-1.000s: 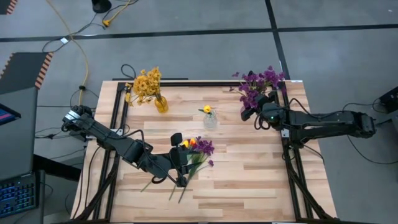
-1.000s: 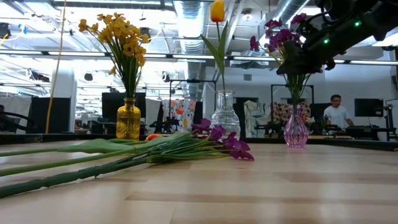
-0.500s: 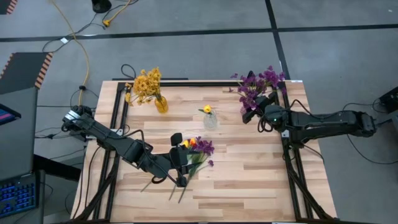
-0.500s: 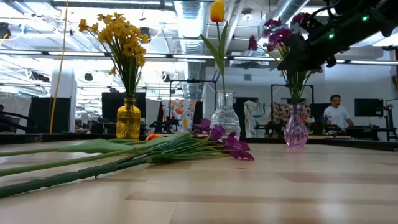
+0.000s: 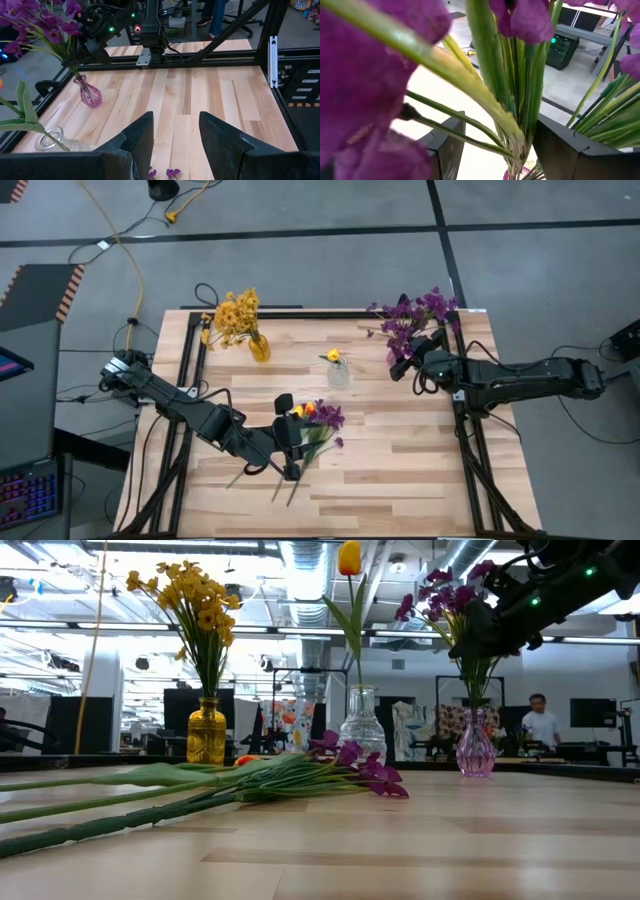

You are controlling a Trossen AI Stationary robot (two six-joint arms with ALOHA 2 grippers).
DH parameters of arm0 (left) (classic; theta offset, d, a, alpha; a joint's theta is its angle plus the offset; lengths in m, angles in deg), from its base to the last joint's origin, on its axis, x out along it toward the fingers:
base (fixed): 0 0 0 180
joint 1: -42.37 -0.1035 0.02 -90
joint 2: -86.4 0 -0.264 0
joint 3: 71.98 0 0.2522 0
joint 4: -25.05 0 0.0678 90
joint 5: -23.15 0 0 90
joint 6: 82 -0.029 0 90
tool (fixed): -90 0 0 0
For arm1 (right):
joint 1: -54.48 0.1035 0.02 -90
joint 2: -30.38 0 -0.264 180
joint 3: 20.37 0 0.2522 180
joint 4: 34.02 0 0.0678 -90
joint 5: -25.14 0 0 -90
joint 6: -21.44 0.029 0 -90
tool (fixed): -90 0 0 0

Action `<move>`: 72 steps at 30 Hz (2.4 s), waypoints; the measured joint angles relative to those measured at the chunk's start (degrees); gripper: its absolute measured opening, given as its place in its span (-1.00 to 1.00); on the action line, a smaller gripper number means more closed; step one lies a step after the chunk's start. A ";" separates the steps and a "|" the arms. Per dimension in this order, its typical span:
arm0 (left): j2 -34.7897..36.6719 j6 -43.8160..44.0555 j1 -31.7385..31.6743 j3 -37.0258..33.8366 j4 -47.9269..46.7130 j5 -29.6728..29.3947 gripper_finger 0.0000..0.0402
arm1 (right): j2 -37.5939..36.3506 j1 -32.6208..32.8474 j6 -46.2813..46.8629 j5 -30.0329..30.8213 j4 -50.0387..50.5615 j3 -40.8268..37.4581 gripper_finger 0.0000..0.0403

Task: Sort flowers into vase by color
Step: Put the violet flowers into the pink vase

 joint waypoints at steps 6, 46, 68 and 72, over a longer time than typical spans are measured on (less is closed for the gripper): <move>0.00 0.00 0.00 0.00 0.02 0.00 -0.27 | 0.00 0.01 0.00 0.00 0.06 0.00 0.21; 0.00 0.00 -0.02 0.00 0.02 0.00 -0.27 | 0.00 -0.96 -5.33 0.24 1.66 0.00 0.21; 0.00 0.00 -0.02 0.00 0.02 0.00 -0.27 | 0.00 -0.87 -8.18 0.24 1.65 0.00 0.21; 0.00 0.12 -0.01 0.00 0.22 0.00 -0.27 | 0.00 -0.87 -6.60 0.23 1.66 0.00 0.21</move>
